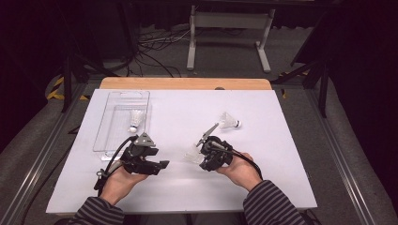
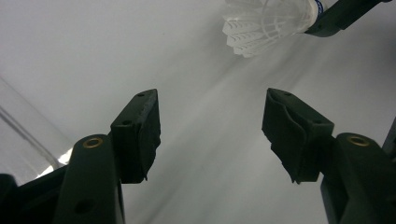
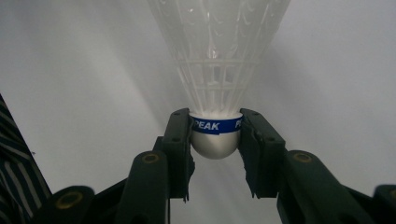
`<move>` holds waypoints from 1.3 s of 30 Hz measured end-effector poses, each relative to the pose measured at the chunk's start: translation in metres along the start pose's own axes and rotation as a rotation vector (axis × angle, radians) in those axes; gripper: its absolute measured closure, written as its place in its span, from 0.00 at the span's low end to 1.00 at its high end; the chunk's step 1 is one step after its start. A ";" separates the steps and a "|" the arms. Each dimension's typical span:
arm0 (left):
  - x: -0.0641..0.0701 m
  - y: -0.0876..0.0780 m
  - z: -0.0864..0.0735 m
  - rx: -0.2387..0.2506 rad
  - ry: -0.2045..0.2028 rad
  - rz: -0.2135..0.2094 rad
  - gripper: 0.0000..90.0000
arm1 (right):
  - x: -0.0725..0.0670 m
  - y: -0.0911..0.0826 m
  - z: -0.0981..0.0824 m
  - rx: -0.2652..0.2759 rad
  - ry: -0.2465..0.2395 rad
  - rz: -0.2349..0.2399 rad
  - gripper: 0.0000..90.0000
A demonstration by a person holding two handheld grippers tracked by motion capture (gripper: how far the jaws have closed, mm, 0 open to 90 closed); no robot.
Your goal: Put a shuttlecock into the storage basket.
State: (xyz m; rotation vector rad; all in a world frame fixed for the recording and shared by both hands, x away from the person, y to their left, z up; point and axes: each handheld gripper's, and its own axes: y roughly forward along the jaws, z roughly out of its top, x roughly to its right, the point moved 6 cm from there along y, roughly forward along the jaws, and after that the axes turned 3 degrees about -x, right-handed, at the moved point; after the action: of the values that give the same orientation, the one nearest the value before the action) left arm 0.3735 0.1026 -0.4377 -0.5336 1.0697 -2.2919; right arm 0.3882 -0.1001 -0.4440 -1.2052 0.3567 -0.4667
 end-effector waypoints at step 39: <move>0.015 0.011 0.011 -0.033 0.057 -0.070 0.69 | -0.011 0.002 0.012 0.001 -0.041 0.018 0.73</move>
State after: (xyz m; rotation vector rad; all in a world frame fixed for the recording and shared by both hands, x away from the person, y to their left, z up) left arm 0.3715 0.0814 -0.4383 -0.5295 1.1346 -2.3668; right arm 0.3854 -0.0839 -0.4421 -1.2078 0.3320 -0.4264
